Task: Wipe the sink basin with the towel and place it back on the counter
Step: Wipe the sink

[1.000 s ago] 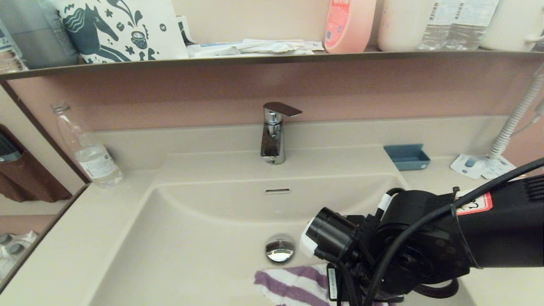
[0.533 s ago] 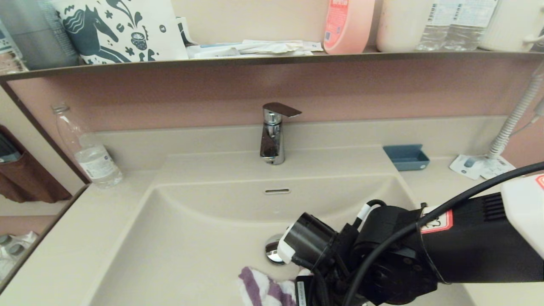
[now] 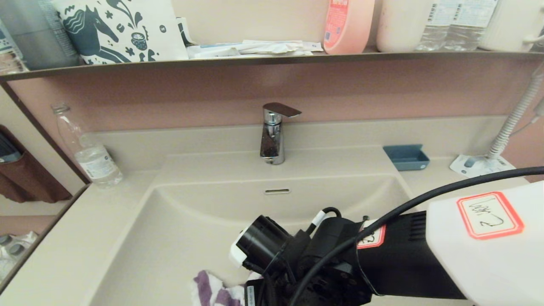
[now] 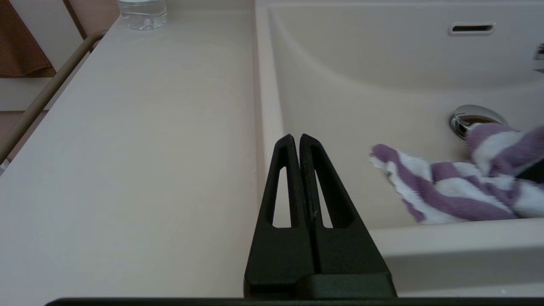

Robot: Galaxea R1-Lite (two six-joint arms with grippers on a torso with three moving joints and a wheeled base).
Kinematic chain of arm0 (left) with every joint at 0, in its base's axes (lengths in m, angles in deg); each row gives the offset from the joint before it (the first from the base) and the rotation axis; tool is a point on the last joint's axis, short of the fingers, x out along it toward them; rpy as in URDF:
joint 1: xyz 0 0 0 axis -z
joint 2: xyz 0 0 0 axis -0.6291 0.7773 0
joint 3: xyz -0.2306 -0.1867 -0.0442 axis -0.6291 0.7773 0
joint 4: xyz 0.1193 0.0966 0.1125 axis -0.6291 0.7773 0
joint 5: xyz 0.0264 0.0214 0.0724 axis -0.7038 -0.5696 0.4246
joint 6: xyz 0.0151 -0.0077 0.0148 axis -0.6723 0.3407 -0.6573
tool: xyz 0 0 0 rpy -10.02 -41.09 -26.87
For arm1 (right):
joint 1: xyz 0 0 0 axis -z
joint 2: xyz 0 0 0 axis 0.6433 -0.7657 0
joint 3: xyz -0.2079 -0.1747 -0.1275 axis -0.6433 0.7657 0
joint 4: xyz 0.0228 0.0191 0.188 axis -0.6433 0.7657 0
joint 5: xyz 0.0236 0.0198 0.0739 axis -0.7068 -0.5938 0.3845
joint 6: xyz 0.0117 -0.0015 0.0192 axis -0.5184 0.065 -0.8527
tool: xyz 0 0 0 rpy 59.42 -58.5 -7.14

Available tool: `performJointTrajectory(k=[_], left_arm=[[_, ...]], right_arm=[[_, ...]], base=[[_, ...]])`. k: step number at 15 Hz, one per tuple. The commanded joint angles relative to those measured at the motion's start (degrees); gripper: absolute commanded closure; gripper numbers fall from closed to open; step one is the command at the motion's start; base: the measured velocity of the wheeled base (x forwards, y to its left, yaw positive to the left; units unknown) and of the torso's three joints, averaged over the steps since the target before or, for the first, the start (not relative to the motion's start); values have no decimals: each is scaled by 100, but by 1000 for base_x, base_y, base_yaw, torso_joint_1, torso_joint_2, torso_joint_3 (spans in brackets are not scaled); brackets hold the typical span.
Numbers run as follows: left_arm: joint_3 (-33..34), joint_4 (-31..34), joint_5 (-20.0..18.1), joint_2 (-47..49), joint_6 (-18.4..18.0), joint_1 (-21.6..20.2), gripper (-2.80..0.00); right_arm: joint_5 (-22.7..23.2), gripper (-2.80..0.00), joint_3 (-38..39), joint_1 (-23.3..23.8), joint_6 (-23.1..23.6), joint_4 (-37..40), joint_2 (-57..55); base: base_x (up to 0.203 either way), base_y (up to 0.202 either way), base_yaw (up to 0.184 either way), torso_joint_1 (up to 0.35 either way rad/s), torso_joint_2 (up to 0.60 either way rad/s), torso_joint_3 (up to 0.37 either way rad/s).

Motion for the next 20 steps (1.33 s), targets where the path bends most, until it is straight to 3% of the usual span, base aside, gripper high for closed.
performJointTrajectory(k=[1,5,15,20], left_arm=[[1,2,0,7,4,-2,0],[1,2,0,7,4,2,0],[1,2,0,7,4,-4,0],[1,2,0,7,4,0,0]], right_arm=[[49,0,-479,-60,45,4,-375],[194,0,-1205,-70,175,-119,-839],[161,0,-1749,26,1056,-2452,-1555],[-605,0,-1785,178,1295,-2447,-1480]], base=[[0,0,0,0,0,0],[0,0,0,0,0,0],[0,0,0,0,0,0],[0,0,0,0,0,0]])
